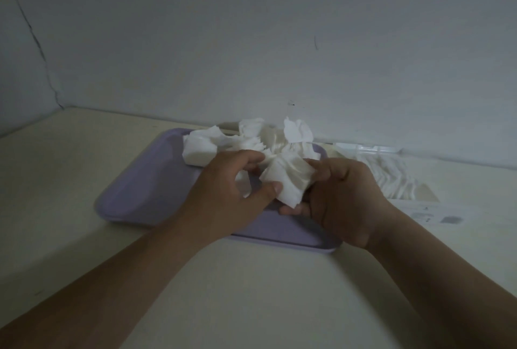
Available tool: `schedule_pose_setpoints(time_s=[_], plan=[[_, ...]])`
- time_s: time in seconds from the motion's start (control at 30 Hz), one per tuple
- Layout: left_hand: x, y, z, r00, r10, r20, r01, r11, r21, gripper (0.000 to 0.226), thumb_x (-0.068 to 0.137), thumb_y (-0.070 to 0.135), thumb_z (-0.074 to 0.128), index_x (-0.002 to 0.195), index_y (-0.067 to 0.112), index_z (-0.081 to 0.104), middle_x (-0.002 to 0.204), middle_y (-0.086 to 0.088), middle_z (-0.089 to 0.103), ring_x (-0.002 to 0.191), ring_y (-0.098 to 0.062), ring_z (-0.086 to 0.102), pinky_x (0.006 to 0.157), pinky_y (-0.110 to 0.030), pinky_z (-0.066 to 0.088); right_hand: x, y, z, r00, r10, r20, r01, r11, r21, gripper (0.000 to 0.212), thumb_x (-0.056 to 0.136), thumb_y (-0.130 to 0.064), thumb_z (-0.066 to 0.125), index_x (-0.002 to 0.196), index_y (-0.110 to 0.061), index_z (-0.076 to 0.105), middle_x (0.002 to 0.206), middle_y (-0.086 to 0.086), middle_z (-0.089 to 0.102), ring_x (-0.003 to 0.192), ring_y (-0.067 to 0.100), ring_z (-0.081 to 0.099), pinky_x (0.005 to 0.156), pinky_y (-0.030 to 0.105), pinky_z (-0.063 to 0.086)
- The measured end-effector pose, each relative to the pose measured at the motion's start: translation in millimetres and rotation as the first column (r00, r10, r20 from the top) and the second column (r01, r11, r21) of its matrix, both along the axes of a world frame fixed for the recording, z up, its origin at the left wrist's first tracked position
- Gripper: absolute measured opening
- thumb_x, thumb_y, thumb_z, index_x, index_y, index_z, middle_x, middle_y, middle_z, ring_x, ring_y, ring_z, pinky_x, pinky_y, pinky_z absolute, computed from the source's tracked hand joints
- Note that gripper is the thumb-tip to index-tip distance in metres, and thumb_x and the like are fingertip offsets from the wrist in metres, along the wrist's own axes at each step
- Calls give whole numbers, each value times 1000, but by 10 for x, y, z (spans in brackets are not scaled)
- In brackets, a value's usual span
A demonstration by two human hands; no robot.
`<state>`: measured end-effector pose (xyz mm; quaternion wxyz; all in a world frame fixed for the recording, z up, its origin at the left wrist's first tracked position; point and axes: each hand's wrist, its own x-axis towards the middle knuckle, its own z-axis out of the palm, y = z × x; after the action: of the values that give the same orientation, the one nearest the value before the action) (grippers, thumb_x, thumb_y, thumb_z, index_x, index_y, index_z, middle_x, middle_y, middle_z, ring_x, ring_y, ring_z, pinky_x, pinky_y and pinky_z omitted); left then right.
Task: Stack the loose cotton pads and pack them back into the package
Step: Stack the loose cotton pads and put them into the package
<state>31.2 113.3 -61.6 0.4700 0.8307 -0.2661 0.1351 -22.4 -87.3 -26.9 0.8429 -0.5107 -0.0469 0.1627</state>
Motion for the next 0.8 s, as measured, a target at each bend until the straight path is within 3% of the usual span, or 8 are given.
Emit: schedule_pose_setpoints(time_s=[0.1,0.3,0.43,0.5,0.53,0.63,0.73,0.8], plan=[[-16,-19,25,999,-19,-37,18,1000,-24,35,79,40,85,110,28,73,99,11,72,97,-2,66,87,-18,51,21,5,-33,998,8,66,-4,998,-56,65,71,5,43,135,9,55,131,27,64,104,32,64,84,42,58],[-70,-94,106,997,3,-83,-13,993,-117,22,82,22,85,95,35,73,76,26,67,74,6,63,72,-8,44,-54,20,-38,986,-35,163,56,990,-126,53,84,21,58,135,8,54,135,32,61,119,37,64,99,43,56],[-37,-131,123,983,-81,-165,61,990,-124,26,81,29,82,106,34,73,74,0,68,69,-17,66,75,-33,57,-128,45,-25,980,-97,176,125,980,-157,40,93,0,66,132,5,59,127,27,66,109,33,65,91,39,58],[-65,-181,150,958,-160,-239,118,977,-180,25,86,19,82,109,27,75,78,-23,64,62,-19,64,68,-31,57,-163,53,-54,975,-160,151,186,967,-177,35,98,-12,62,130,3,61,118,28,68,100,34,65,86,39,59],[-85,-208,148,946,-182,-268,125,968,-215,25,88,14,81,110,24,76,75,-25,60,61,-15,61,64,-27,55,-186,57,-64,973,-179,143,204,961,-185,35,100,-17,59,130,2,62,116,28,68,96,34,65,84,39,59],[-128,-287,84,941,-157,-301,84,967,-240,29,87,13,81,115,21,75,71,-13,58,60,-9,59,62,-17,51,-201,85,-91,966,-233,116,248,958,-145,38,106,-30,48,127,-4,65,113,23,72,86,28,67,76,38,58],[-123,-313,28,944,-129,-303,38,957,-289,33,85,14,83,116,21,73,79,-18,69,66,-12,68,68,-23,56,-144,135,-117,939,-325,111,338,933,-125,33,108,-27,46,119,-6,68,106,23,75,80,29,68,70,39,56],[-120,-313,5,949,-108,-297,13,952,-305,33,84,16,85,113,25,73,78,-11,72,69,-12,69,72,-27,57,-99,147,-158,921,-373,108,383,918,-100,30,107,-24,49,113,-5,71,98,25,73,82,35,64,69,41,53]])
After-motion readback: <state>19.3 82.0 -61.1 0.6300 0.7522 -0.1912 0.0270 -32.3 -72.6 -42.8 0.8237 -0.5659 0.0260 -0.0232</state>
